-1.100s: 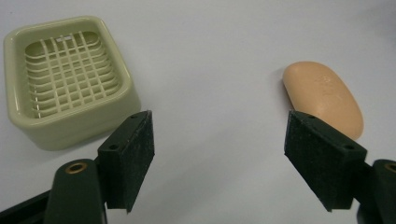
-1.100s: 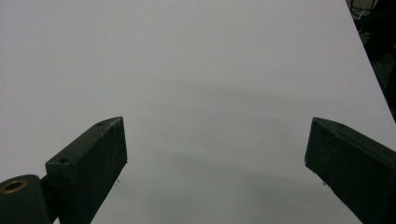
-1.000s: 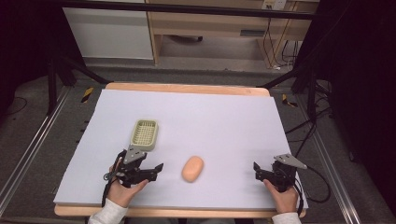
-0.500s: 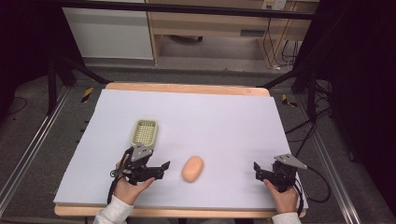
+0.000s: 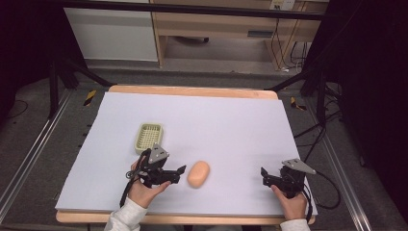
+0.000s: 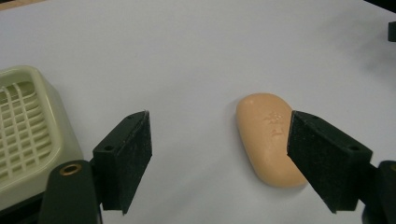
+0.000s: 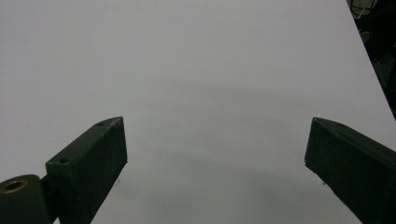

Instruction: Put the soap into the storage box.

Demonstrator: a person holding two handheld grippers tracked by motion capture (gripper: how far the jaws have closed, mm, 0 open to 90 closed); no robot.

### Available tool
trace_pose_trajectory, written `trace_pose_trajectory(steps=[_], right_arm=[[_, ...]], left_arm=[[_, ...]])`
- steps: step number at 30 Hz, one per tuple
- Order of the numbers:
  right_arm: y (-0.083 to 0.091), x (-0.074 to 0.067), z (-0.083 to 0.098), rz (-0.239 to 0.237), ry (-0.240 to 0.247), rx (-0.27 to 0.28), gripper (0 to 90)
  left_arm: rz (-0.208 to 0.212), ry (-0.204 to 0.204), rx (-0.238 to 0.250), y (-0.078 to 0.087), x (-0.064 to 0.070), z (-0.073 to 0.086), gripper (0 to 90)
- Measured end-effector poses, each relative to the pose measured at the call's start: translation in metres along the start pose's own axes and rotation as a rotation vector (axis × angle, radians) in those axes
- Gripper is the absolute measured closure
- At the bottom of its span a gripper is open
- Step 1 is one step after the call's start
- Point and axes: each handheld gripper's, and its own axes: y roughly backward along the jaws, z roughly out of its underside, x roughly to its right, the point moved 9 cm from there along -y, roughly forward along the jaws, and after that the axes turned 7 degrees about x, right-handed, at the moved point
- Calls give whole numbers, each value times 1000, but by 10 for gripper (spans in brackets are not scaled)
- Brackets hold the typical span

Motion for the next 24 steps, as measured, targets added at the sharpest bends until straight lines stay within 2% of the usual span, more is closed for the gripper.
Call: trace_pose_trajectory(steps=[16,24], right_arm=[[0,-1,0,-5,3,-4,61],[-1,-2,0,-8,4,-6,61]], left_arm=[[22,-37,-36,-17,17,-5,204],[32,-38,-51,-26,24,-3,195]])
